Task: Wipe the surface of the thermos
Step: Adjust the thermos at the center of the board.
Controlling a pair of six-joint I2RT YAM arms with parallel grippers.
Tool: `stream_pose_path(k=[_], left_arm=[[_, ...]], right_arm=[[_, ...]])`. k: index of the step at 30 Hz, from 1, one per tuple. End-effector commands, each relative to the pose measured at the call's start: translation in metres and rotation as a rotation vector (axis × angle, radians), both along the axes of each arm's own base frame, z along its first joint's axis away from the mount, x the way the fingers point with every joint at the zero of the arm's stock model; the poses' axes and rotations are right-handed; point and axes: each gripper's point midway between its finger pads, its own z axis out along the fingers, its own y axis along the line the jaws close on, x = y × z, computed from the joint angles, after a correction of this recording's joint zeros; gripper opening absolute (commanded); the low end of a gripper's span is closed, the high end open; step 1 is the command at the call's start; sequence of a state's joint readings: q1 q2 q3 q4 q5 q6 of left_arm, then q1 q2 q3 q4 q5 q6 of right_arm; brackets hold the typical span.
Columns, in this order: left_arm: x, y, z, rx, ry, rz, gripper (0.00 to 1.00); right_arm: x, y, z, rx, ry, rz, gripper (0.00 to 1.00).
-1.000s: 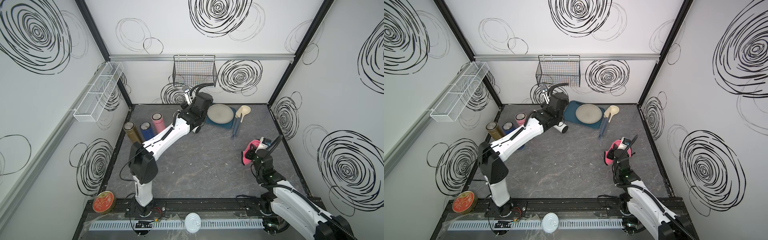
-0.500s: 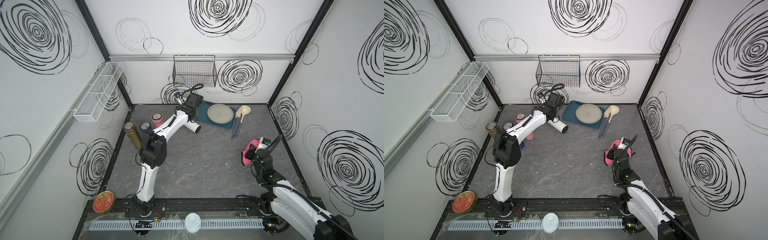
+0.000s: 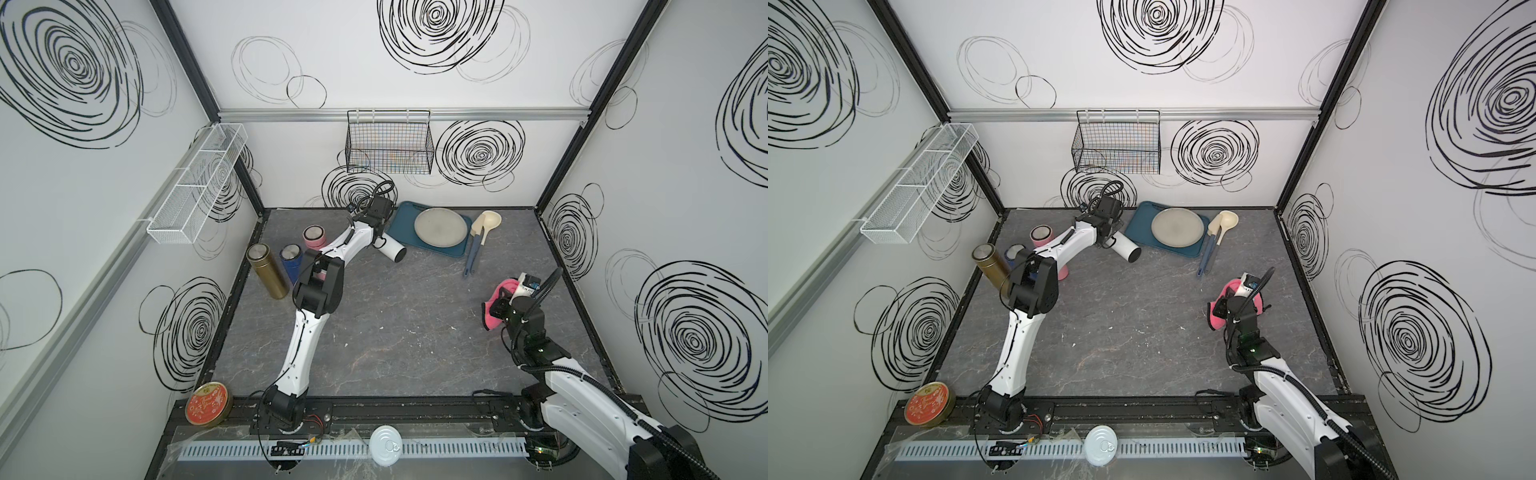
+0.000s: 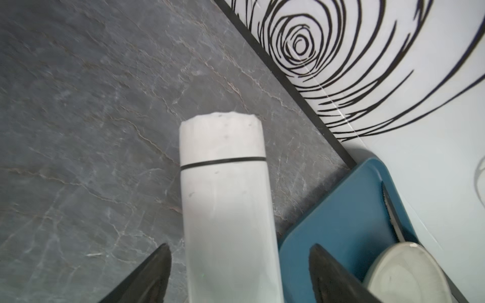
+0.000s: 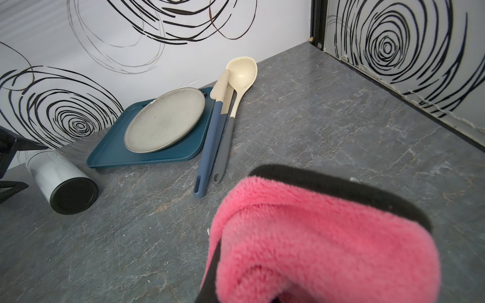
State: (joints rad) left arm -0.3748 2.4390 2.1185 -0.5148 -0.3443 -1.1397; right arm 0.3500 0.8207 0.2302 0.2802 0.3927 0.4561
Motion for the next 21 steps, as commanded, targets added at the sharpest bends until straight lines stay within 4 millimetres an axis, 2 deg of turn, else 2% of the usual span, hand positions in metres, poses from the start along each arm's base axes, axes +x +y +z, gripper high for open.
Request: stream_pose_path(k=[1, 8, 14, 18, 21], left_arm=[[-0.002, 0.001, -0.013, -0.055, 0.054, 0.035, 0.88], [-0.003, 0.000, -0.028, -0.100, 0.095, 0.048, 1.00], [0.000, -0.001, -0.060, -0.175, 0.158, 0.057, 0.99], [0.000, -0.003, -0.070, -0.175, 0.183, 0.045, 0.94], [-0.003, -0.008, -0.068, -0.151, 0.185, 0.019, 0.78]], right_arm=[[0.005, 0.001, 0.016, 0.025, -0.039, -0.006, 0.00], [0.005, 0.001, 0.015, 0.025, -0.038, -0.003, 0.00], [0.005, 0.002, 0.014, 0.027, -0.037, -0.001, 0.00], [0.005, 0.002, 0.015, 0.027, -0.038, 0.000, 0.00], [0.005, 0.002, 0.015, 0.027, -0.037, -0.001, 0.00]])
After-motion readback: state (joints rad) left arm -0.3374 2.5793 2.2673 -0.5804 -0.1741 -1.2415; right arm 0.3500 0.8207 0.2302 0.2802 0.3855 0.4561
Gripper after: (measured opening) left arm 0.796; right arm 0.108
